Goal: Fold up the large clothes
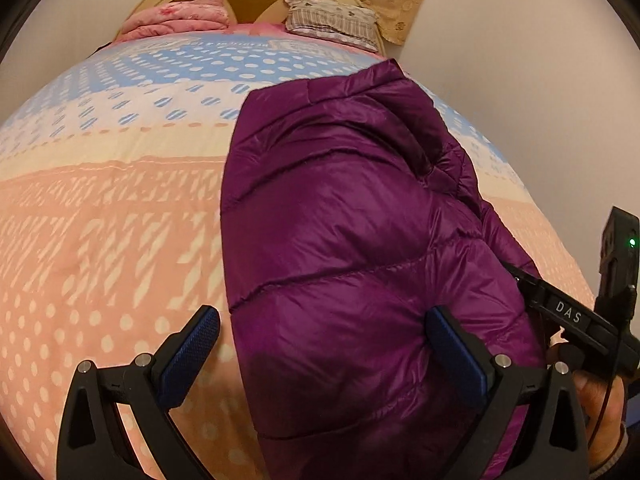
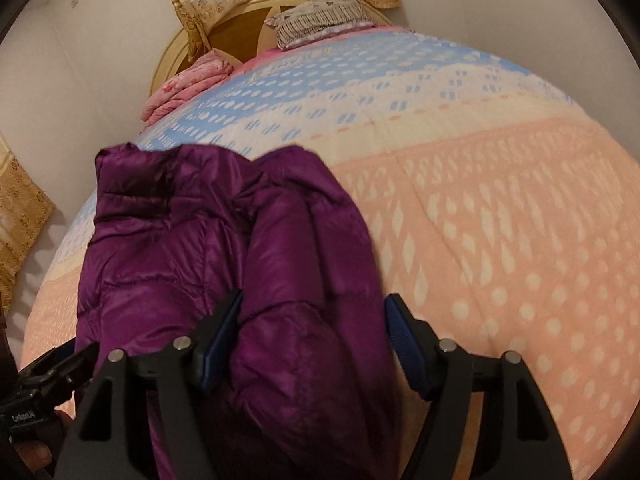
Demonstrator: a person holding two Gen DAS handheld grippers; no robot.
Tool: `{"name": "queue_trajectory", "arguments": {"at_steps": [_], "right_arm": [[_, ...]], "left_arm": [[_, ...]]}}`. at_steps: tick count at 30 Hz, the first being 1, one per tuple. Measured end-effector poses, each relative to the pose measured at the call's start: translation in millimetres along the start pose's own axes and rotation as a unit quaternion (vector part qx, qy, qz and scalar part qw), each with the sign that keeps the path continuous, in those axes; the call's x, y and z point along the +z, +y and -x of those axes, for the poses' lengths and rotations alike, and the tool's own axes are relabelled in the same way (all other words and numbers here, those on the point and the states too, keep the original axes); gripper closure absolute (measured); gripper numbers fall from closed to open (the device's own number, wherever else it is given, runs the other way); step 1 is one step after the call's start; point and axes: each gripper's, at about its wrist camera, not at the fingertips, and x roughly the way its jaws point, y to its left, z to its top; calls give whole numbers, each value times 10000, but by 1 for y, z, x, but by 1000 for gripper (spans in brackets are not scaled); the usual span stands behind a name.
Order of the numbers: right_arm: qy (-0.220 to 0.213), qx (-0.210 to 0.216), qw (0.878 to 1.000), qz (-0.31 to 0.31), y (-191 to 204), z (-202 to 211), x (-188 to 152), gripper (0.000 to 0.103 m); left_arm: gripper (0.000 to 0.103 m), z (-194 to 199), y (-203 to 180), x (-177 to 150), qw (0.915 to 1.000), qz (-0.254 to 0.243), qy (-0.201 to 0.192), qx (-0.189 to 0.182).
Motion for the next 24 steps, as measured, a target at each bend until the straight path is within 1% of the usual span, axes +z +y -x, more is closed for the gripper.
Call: {"name": "queue_trajectory", "arguments": {"at_steps": [6, 10, 11, 12, 14, 15, 17, 18, 19, 20, 24], "right_arm": [[42, 164, 9999, -32, -3, -1, -2, 31], [95, 339, 9993, 108, 1, -3, -5, 43], [113, 380, 9991, 131, 2, -4, -5, 48], [130, 477, 9987, 157, 3, -4, -6, 52], [119, 649, 9977, 175, 2, -3, -8, 63], [102, 710, 9972, 196, 3, -2, -8, 66], [-8, 738, 9967, 344, 7, 4, -10, 73], [-67, 753, 9964, 393, 9, 7, -12, 74], [-136, 809, 9959, 385, 9, 12, -13, 76], [-179, 847, 9956, 357, 9, 15, -14, 76], [-340, 1009, 9938, 308, 13, 33, -22, 77]], "left_arm": [[1, -8, -1, -2, 9996, 104, 48, -258], [1, -13, -16, 0, 9993, -75, 5, -359], [2, -12, -18, -1, 9992, -122, -8, -393], [5, -12, -19, -2, 9989, -160, -30, -449], [18, -8, -25, -4, 9982, -298, -94, -504], [22, -5, -27, -6, 9981, -347, -140, -492], [44, 4, -33, -8, 9976, -453, -305, -420], [51, 10, -36, -9, 9970, -556, -392, -371], [61, 16, -41, -10, 9962, -664, -461, -331], [64, 23, -45, -12, 9954, -751, -528, -285], [66, 49, -56, -18, 9926, -969, -727, -79]]}}
